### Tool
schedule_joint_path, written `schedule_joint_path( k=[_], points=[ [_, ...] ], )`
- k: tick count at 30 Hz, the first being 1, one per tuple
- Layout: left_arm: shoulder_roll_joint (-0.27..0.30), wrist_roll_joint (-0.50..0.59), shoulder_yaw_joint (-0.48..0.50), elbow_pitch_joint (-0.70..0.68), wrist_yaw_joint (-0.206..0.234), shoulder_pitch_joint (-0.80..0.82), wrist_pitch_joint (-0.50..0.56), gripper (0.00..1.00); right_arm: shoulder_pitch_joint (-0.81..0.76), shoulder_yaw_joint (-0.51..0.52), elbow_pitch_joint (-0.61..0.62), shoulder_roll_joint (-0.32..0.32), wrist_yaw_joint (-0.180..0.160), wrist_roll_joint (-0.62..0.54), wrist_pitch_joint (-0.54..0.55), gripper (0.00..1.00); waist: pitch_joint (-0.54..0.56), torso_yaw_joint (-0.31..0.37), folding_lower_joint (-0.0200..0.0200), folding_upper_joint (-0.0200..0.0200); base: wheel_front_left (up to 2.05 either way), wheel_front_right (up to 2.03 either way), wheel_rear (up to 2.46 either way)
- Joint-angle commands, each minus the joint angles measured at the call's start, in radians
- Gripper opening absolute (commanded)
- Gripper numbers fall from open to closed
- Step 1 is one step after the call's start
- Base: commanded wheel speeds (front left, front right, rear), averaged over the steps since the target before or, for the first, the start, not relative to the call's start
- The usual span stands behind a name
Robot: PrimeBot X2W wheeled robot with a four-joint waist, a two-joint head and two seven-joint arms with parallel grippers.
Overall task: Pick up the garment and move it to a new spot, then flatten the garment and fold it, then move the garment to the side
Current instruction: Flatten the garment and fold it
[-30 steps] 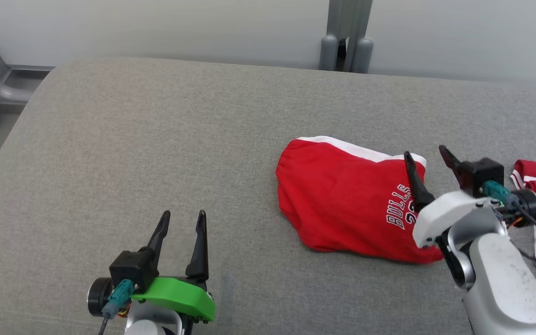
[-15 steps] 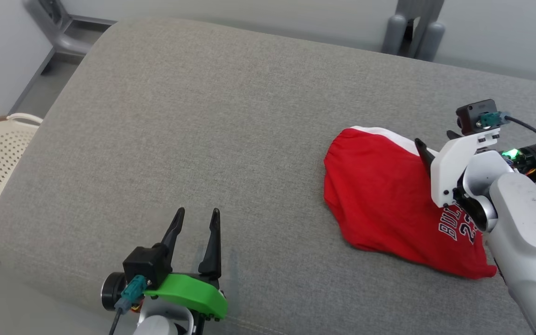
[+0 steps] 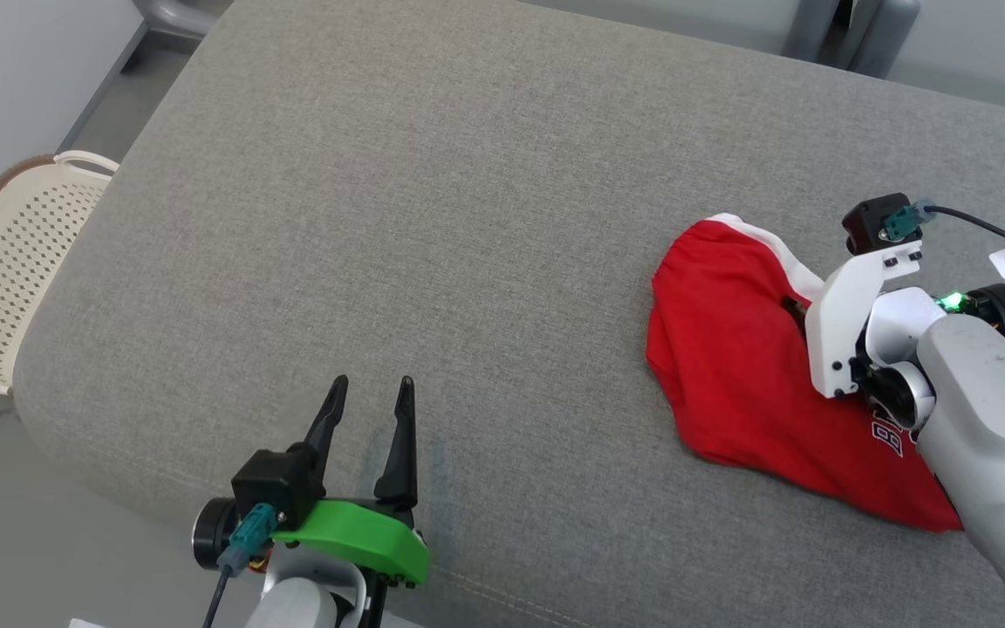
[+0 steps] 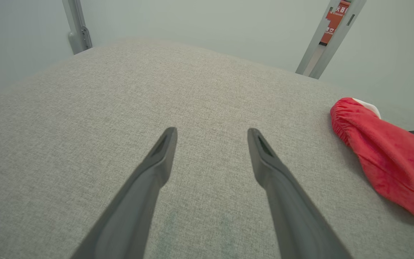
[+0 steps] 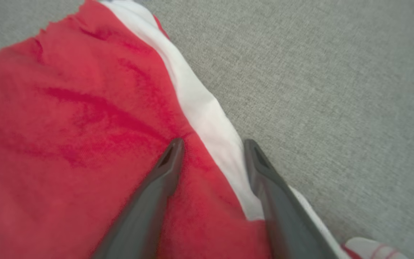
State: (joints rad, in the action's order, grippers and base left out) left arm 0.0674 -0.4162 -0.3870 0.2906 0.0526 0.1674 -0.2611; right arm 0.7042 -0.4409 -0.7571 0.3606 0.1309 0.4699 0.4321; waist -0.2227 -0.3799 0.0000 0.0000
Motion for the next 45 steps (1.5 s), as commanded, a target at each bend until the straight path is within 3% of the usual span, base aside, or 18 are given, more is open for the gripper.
schedule_joint_path(
  k=[1, 12, 25, 38, 45],
  points=[
    [-0.004, 0.010, 0.004, -0.002, -0.004, 0.017, -0.005, 1.00, 0.000, -0.017, -0.004, 0.003, 0.000, 0.010, -0.003, 0.00, -0.002, 0.006, 0.0000, 0.0000, 0.00, 0.00, 0.00],
    [-0.006, 0.028, 0.022, 0.002, -0.009, 0.016, -0.004, 1.00, 0.090, -0.064, -0.019, 0.027, -0.001, -0.009, -0.205, 0.00, 0.009, 0.042, 0.0000, 0.0000, 0.00, 0.00, 0.00],
    [0.006, 0.041, 0.041, 0.004, -0.012, -0.002, -0.004, 1.00, 0.202, -0.106, 0.040, -0.040, -0.001, -0.073, -0.406, 0.00, 0.065, 0.088, 0.0000, 0.0000, 0.00, 0.00, 0.00],
    [0.021, 0.034, 0.052, -0.009, 0.002, -0.020, -0.004, 1.00, -0.129, -0.251, 0.239, -0.140, -0.001, -0.107, -0.491, 0.00, 0.092, 0.114, 0.0000, 0.0000, 0.00, 0.00, 0.00],
    [0.029, 0.029, 0.053, -0.017, 0.006, -0.023, -0.004, 1.00, -0.277, -0.298, 0.296, -0.173, -0.001, -0.207, -0.497, 0.00, 0.101, 0.141, 0.0000, 0.0000, 0.00, 0.00, 0.00]
  ],
)
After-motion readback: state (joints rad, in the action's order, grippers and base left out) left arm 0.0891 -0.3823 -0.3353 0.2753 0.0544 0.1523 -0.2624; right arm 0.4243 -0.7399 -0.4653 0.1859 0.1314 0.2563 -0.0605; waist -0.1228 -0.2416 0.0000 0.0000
